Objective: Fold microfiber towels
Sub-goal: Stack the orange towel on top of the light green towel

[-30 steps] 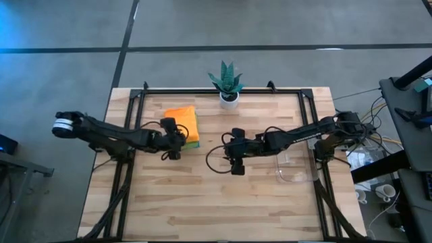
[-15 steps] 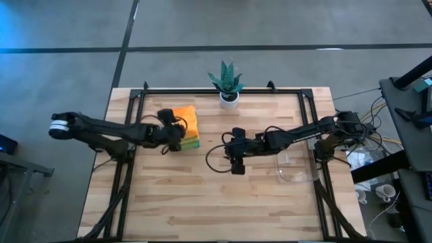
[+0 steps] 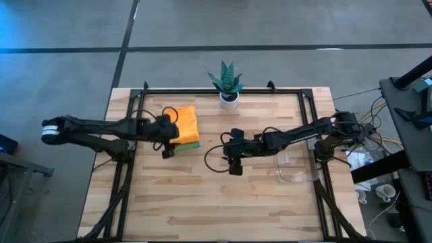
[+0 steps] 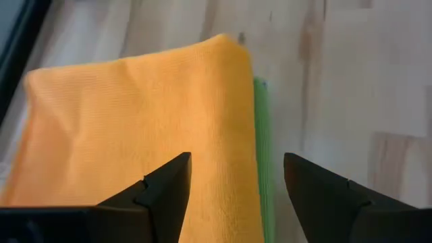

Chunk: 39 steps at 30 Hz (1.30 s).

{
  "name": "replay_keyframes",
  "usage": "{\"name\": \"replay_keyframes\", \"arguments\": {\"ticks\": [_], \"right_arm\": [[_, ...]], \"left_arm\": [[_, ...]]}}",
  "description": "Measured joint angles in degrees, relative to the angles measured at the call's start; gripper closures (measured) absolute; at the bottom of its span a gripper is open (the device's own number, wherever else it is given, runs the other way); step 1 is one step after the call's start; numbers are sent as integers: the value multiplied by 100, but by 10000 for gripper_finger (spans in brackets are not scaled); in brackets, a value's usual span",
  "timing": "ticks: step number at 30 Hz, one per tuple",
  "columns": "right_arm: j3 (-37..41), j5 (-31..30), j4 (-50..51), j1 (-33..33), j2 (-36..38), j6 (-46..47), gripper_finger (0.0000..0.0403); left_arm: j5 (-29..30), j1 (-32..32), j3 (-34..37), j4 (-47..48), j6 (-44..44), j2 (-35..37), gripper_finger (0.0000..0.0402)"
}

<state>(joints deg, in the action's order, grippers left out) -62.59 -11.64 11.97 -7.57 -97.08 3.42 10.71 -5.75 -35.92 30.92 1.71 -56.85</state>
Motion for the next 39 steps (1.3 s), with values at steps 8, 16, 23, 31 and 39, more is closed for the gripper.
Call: {"name": "replay_keyframes", "arguments": {"ticks": [8, 16, 23, 31, 39], "right_arm": [[-177, 4, -100, 0, -701, -21, 222], [-729, 2, 42, 0, -874, -279, 222], [-900, 2, 254, 0, -850, -343, 222], [-883, 2, 288, 0, -850, -345, 222], [-863, 4, 282, 0, -850, -345, 222]], "left_arm": [[2432, 1562, 80, -380, -437, -521, 182], [2766, 1629, 146, -642, -422, -1776, 182], [3513, 1584, -91, -552, -730, -2373, 190], [3480, 1112, -150, -392, -732, -1800, 319], [2457, 572, -2, -506, -710, -1225, 383]]}}
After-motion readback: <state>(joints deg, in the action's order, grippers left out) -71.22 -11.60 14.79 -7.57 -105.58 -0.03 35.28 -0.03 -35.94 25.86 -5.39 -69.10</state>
